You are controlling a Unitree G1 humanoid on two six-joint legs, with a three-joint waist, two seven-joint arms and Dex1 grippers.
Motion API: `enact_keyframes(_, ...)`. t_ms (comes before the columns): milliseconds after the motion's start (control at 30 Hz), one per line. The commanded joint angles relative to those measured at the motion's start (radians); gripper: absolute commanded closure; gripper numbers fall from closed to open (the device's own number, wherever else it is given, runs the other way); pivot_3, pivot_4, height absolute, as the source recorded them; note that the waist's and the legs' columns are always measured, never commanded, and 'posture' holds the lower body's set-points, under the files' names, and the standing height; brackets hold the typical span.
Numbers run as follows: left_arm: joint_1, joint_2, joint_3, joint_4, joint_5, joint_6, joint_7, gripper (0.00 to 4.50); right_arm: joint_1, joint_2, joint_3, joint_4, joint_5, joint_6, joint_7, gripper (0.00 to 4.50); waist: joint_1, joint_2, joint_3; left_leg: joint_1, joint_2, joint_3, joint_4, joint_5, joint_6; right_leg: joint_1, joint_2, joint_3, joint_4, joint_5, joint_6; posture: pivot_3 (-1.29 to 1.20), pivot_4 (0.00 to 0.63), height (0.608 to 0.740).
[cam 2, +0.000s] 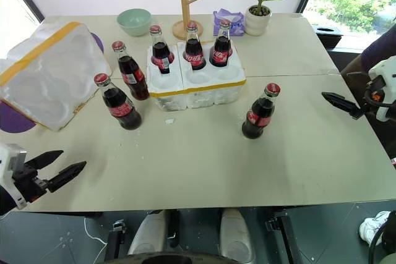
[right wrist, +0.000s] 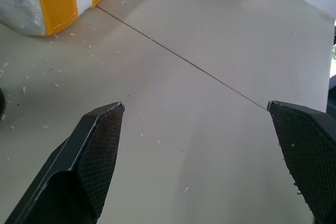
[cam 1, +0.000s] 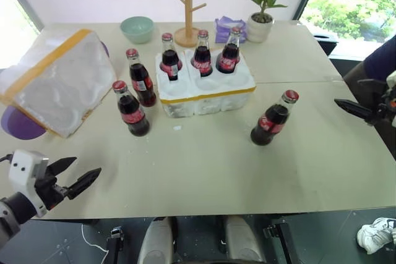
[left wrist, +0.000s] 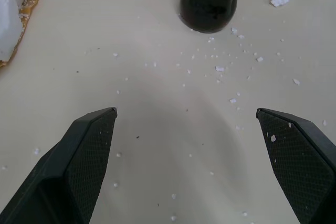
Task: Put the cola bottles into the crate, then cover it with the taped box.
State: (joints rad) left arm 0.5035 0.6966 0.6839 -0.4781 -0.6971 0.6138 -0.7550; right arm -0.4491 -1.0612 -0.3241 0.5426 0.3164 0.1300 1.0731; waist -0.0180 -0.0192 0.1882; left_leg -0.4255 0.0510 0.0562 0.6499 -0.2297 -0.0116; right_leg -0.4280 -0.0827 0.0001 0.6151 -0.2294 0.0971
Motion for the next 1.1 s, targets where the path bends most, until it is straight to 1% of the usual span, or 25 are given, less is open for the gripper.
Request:
enact_keyframes(33, 0.004, -0.002, 0.009, -0.023, 0.008, -0.018, -0.001, 0.06, -0.016, -0.011, -0.022, 0.002, 0.002, -0.022, 0.0, 0.0, 0.0, 0.0, 0.0, 0.0, 0.0, 0.0, 0.0, 0.0, 0.0, 0.0, 0.0, 0.0, 0.0, 0.0, 0.0, 0.0, 0.15, 0.74)
enact_keyframes(333, -0.039, 0.0, 0.011, -0.008, -0.03, 0.02, 0.001, 0.06, -0.002, -0.013, -0.037, 0.015, 0.004, -0.036, -0.019, 0.0, 0.0, 0.0, 0.0, 0.0, 0.0, 0.0, 0.0, 0.0, 0.0, 0.0, 0.0, 0.0, 0.0, 0.0, 0.0, 0.0, 0.15, 0.74)
enact_keyframes(467, -0.081, -0.002, 0.014, 0.001, -0.058, 0.033, 0.009, 0.06, -0.011, -0.021, -0.043, 0.027, 0.022, -0.004, -0.006, 0.0, 0.001, 0.0, 0.0, 0.0, 0.0, 0.0, 0.0, 0.0, 0.0, 0.0, 0.0, 0.0, 0.0, 0.0, 0.0, 0.0, 0.15, 0.74)
enact_keyframes(533, -0.114, 0.013, -0.001, 0.005, -0.066, 0.026, -0.01, 0.06, -0.037, -0.03, -0.05, 0.033, 0.043, 0.025, 0.011, 0.0, 0.001, 0.0, 0.0, 0.0, 0.0, 0.0, 0.0, 0.0, 0.0, 0.0, 0.0, 0.0, 0.0, 0.0, 0.0, 0.0, 0.15, 0.74)
enact_keyframes(633, -0.183, 0.049, -0.036, 0.009, -0.055, 0.017, -0.028, 0.06, -0.123, -0.063, -0.029, 0.042, 0.057, 0.063, 0.069, 0.0, 0.001, 0.002, 0.0, 0.0, 0.0, 0.0, 0.001, 0.0, 0.0, 0.0, 0.0, 0.0, 0.001, 0.0, 0.0, 0.0, 0.15, 0.74)
enact_keyframes(700, -0.242, 0.066, -0.056, 0.032, -0.06, 0.015, -0.033, 0.06, -0.196, -0.09, -0.003, 0.017, 0.076, 0.113, 0.144, 0.0, 0.0, 0.005, 0.001, 0.0, 0.0, 0.0, 0.001, 0.0, 0.0, 0.0, 0.0, 0.0, 0.001, 0.0, 0.0, 0.0, 0.15, 0.74)
enact_keyframes(767, -0.306, 0.091, -0.087, 0.063, -0.057, 0.013, -0.055, 0.06, -0.292, -0.124, 0.035, -0.054, 0.127, 0.221, 0.249, 0.0, -0.001, 0.008, 0.001, 0.0, 0.0, 0.0, 0.001, 0.0, 0.0, 0.0, 0.001, 0.0, 0.001, 0.0, 0.0, 0.0, 0.15, 0.74)
enact_keyframes(867, -0.388, 0.115, -0.163, 0.099, -0.035, 0.006, -0.08, 0.06, -0.383, -0.156, 0.102, -0.179, 0.187, 0.346, 0.382, 0.0, -0.002, 0.01, 0.001, 0.0, 0.0, 0.0, -0.001, 0.0, 0.0, -0.001, 0.001, 0.0, 0.002, 0.0, 0.0, 0.0, 0.15, 0.74)
enact_keyframes(1000, -0.504, 0.113, -0.263, 0.176, 0.015, -0.022, -0.093, 0.06, -0.455, -0.157, 0.165, -0.297, 0.244, 0.474, 0.465, 0.0, 0.0, 0.009, 0.001, 0.0, 0.001, -0.001, -0.002, 0.0, 0.0, -0.001, 0.002, 0.0, 0.002, 0.0, -0.001, 0.0, 0.15, 0.74)
enact_keyframes(1100, -0.587, 0.103, -0.337, 0.245, 0.065, -0.062, -0.103, 0.06, -0.474, -0.138, 0.183, -0.382, 0.286, 0.541, 0.474, 0.0, 0.006, 0.009, 0.001, 0.0, 0.0, 0.0, 0.0, 0.0, 0.0, -0.001, 0.001, 0.0, 0.002, 0.0, -0.001, 0.0, 0.15, 0.74)
